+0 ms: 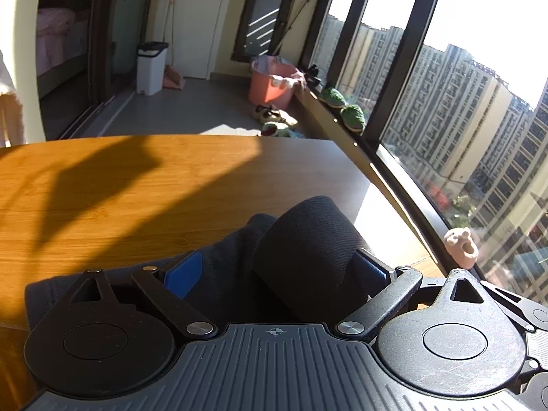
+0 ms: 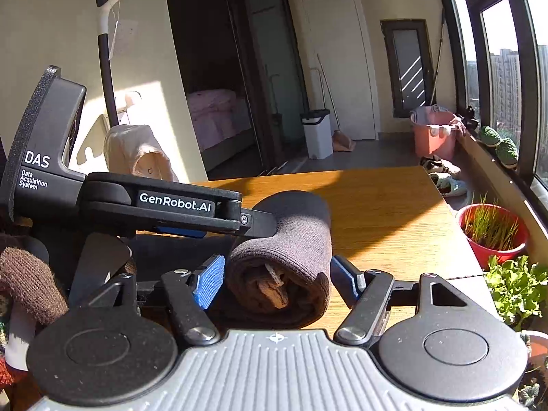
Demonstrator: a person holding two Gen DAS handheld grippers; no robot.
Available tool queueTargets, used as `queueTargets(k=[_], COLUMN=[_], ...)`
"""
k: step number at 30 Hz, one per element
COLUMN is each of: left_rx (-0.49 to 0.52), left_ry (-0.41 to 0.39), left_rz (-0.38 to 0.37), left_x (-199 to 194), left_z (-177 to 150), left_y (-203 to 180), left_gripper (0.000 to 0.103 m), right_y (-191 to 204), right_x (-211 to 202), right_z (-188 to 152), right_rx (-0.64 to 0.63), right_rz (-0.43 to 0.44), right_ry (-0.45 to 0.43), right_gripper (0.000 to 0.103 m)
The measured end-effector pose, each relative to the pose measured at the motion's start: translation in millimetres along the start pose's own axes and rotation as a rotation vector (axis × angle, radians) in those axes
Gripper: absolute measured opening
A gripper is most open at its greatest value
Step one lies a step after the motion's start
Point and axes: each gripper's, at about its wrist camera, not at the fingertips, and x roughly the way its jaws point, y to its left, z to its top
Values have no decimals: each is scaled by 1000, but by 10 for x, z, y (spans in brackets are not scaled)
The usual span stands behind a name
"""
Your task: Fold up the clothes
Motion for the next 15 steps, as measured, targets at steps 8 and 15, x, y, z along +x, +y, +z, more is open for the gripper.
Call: queueTargets(k=[8, 15], left_rx=[-85, -54], left_ry=[13, -1], left_rz=[-22, -18], left_x=[7, -131], left_z=[-41, -7], left_y=[207, 226], left_gripper=[102, 95], right_y=[-170, -213], right_x=[187, 249], right_z=[-121, -199], right_rx=[59, 103], right_rz=[-85, -80], right_ry=[100, 131], right_gripper=[78, 76])
